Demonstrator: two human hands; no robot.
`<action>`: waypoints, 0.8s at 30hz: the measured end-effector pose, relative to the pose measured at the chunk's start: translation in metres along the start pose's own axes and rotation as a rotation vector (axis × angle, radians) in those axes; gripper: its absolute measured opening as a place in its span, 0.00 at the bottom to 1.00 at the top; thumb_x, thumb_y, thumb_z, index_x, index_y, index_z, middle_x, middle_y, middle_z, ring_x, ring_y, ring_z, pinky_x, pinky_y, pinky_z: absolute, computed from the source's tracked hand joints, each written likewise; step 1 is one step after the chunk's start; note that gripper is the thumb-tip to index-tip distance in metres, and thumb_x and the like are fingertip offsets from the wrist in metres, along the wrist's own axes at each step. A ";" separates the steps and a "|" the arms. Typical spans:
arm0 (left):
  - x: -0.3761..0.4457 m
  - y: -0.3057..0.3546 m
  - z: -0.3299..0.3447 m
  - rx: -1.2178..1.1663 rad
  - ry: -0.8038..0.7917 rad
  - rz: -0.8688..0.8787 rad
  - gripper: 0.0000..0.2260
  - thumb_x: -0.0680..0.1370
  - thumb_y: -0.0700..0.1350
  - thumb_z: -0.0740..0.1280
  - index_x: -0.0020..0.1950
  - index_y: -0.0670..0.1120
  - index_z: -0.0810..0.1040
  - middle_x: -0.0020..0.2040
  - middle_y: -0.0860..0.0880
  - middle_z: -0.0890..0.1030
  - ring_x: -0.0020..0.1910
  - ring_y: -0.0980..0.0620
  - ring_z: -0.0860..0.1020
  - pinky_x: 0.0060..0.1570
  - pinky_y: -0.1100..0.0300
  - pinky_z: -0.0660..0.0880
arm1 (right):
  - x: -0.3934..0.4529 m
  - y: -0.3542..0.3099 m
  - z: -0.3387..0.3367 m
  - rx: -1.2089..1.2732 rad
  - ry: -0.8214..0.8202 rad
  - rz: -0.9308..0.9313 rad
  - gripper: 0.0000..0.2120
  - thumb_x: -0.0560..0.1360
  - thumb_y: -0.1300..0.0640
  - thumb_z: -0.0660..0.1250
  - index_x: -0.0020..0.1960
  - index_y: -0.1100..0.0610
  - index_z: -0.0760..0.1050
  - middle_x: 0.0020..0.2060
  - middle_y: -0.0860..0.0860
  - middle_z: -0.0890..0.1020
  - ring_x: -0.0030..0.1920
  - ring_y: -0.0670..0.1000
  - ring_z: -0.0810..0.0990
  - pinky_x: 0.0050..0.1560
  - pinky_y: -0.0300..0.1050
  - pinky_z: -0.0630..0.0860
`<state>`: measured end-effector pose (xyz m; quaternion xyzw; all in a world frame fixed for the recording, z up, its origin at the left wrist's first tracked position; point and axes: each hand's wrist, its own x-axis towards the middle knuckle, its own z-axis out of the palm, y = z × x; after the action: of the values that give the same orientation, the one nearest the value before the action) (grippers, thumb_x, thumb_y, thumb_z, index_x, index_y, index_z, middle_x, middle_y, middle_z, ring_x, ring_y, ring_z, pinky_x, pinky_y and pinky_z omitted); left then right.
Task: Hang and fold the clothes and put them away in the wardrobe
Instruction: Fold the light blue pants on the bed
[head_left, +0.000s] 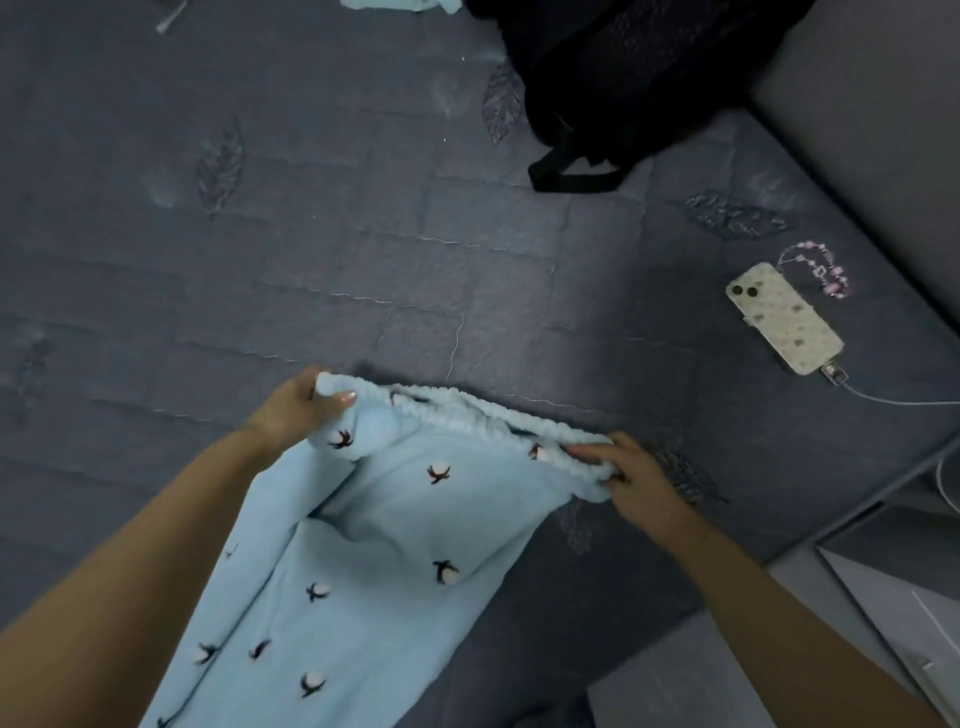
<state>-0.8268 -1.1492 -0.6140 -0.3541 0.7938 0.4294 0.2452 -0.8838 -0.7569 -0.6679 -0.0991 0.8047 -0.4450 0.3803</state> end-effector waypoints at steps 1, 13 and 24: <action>-0.001 0.006 -0.002 -0.013 0.037 0.035 0.07 0.80 0.44 0.67 0.53 0.41 0.73 0.46 0.46 0.77 0.47 0.47 0.74 0.48 0.53 0.72 | -0.001 -0.003 -0.001 0.059 -0.060 0.025 0.24 0.75 0.77 0.59 0.66 0.59 0.75 0.56 0.53 0.74 0.57 0.47 0.74 0.55 0.25 0.69; 0.071 0.267 0.047 -0.069 0.014 0.494 0.05 0.80 0.43 0.66 0.50 0.52 0.71 0.42 0.54 0.75 0.40 0.58 0.74 0.33 0.70 0.74 | 0.005 -0.017 -0.134 0.602 0.505 0.227 0.14 0.75 0.55 0.71 0.48 0.68 0.78 0.44 0.60 0.84 0.44 0.54 0.82 0.43 0.47 0.80; 0.147 0.361 0.194 -0.186 -0.028 0.497 0.20 0.78 0.37 0.68 0.67 0.50 0.70 0.59 0.48 0.76 0.56 0.50 0.76 0.54 0.57 0.77 | 0.046 0.063 -0.262 0.284 1.008 0.226 0.13 0.76 0.59 0.70 0.58 0.64 0.75 0.54 0.58 0.80 0.53 0.55 0.78 0.54 0.47 0.74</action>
<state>-1.1817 -0.8979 -0.6314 -0.1632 0.8099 0.5526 0.1095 -1.0873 -0.5750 -0.6593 0.2667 0.8251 -0.4981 0.0019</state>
